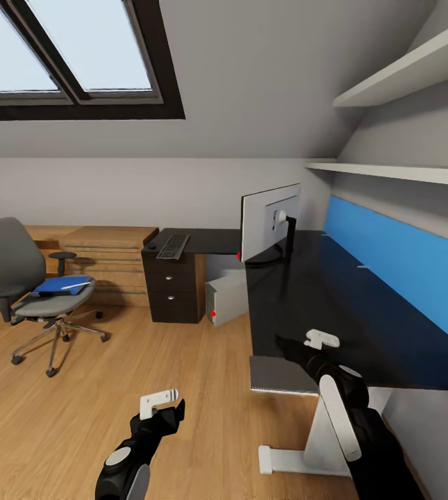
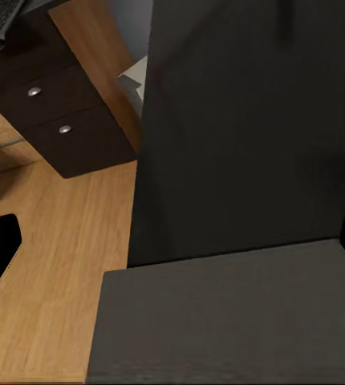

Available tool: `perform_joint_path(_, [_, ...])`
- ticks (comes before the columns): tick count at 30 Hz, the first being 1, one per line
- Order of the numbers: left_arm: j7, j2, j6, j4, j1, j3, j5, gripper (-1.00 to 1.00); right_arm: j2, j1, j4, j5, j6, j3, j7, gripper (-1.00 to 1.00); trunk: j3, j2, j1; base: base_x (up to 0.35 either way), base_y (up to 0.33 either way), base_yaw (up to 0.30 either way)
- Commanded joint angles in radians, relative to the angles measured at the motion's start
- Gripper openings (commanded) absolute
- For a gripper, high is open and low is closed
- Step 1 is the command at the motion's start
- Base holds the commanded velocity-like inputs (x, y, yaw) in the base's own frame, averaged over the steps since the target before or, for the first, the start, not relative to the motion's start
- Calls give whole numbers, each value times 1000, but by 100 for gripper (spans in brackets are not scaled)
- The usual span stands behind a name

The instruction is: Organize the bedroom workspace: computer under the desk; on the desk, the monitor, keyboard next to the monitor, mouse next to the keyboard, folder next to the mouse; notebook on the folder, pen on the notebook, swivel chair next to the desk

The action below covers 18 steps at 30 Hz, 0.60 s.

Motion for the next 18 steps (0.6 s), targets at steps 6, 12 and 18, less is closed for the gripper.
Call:
perform_joint_path(6, [9, 0, 3, -2, -1, -1, 11, 100, 2, -1, 3, -13, 2, -1, -7, 100, -1, -1, -1, -300, 0, -191])
perform_joint_path(12, [8, 0, 3, -2, -1, -2, 11, 100, 4, -1, 5, -17, -1, -2, -7, 100, -1, -1, -1, -328, 18, -104])
perform_joint_path(18, [9, 0, 3, -2, -1, -2, 11, 100, 2, -1, 5, -21, 0, -2, -7, 100, -1, -1, -1, -332, 75, -10])
